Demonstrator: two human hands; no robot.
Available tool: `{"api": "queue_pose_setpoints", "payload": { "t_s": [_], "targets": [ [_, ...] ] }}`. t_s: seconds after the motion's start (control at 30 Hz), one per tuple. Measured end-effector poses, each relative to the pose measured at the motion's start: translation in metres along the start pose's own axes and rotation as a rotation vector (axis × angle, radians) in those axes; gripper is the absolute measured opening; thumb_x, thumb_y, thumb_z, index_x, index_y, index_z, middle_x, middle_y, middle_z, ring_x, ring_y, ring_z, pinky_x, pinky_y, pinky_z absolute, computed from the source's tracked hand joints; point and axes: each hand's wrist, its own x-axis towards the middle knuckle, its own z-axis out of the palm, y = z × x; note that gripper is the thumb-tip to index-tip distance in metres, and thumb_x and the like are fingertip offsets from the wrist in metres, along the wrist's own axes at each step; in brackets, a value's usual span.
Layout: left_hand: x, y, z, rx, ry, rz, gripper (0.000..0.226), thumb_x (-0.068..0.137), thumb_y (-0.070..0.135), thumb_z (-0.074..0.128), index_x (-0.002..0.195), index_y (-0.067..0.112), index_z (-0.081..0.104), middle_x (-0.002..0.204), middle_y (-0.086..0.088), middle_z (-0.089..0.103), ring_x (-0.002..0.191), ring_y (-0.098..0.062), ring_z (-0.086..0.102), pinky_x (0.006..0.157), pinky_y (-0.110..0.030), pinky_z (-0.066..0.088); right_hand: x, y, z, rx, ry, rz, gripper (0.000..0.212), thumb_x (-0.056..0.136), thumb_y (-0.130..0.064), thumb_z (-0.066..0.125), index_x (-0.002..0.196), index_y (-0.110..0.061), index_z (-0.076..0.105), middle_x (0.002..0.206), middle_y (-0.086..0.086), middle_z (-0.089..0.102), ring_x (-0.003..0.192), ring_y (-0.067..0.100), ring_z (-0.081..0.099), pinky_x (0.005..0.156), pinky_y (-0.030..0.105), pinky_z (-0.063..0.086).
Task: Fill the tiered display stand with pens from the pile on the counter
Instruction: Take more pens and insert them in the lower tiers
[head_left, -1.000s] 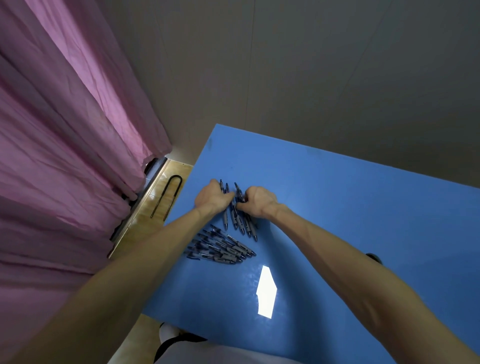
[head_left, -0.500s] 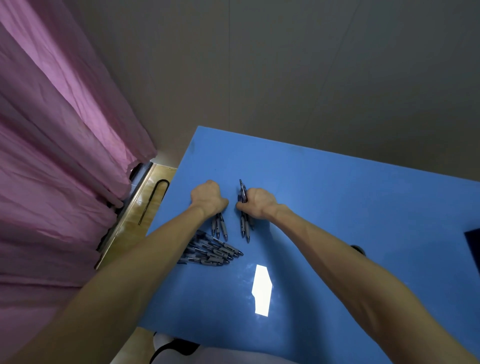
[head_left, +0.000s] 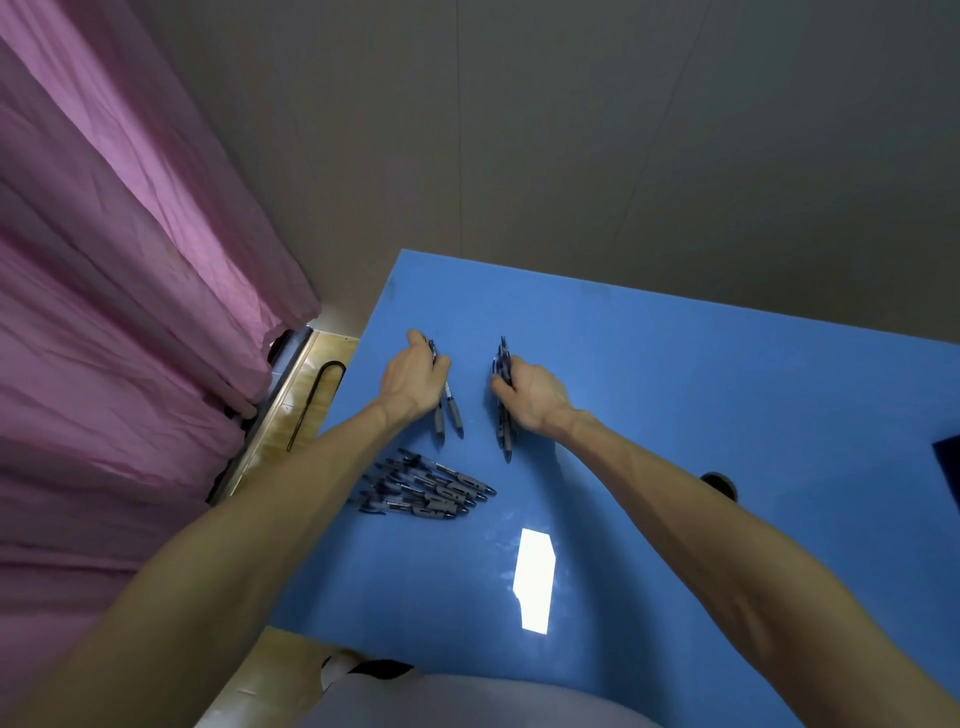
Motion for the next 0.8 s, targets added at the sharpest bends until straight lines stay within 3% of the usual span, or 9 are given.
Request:
{"api": "queue_pose_setpoints", "payload": {
  "t_s": [0.2,0.33,0.53,0.8],
  "targets": [
    [-0.014,0.013,-0.009,-0.056,0.024,0.126,0.015,0.106,0.025,0.04,0.104,0.011,0.033,0.074,-0.009,0.053,0.061,-0.029,0.05,0.051,-0.041,0.035,-0.02,0.002,-0.006,0.064,0.133,-0.021,0.028,0.107,-0.041,0.038,0.094,-0.016,0.04,0.071,-0.001,0.052,0.065,0.023,0.05,0.061,0.036,0.038],
    [-0.028,0.022,-0.011,-0.078,0.03,0.212,0.015,0.108,0.028,0.038,0.113,0.014,0.035,0.079,-0.011,0.063,0.067,-0.03,0.059,0.061,-0.049,0.048,-0.032,0.003,-0.01,0.078,0.183,-0.021,0.031,0.107,-0.043,0.04,0.095,-0.014,0.042,0.071,0.001,0.055,0.065,0.026,0.053,0.061,0.039,0.043],
    [-0.048,0.039,-0.021,-0.079,0.03,0.226,0.016,0.109,0.029,0.037,0.109,0.014,0.04,0.076,-0.007,0.058,0.066,-0.028,0.056,0.063,-0.051,0.048,-0.06,0.011,-0.021,0.082,0.254,-0.007,0.031,0.107,-0.043,0.041,0.093,-0.016,0.041,0.07,0.0,0.054,0.063,0.023,0.052,0.057,0.036,0.038],
    [-0.114,0.071,-0.033,-0.081,-0.017,0.337,0.02,0.106,0.03,0.035,0.106,0.011,0.042,0.082,-0.012,0.061,0.065,-0.022,0.048,0.06,-0.049,0.046,-0.149,0.032,-0.034,0.212,0.426,0.161,0.035,0.105,-0.047,0.039,0.097,-0.014,0.047,0.076,0.005,0.065,0.068,0.026,0.061,0.065,0.044,0.051]
  ]
}}
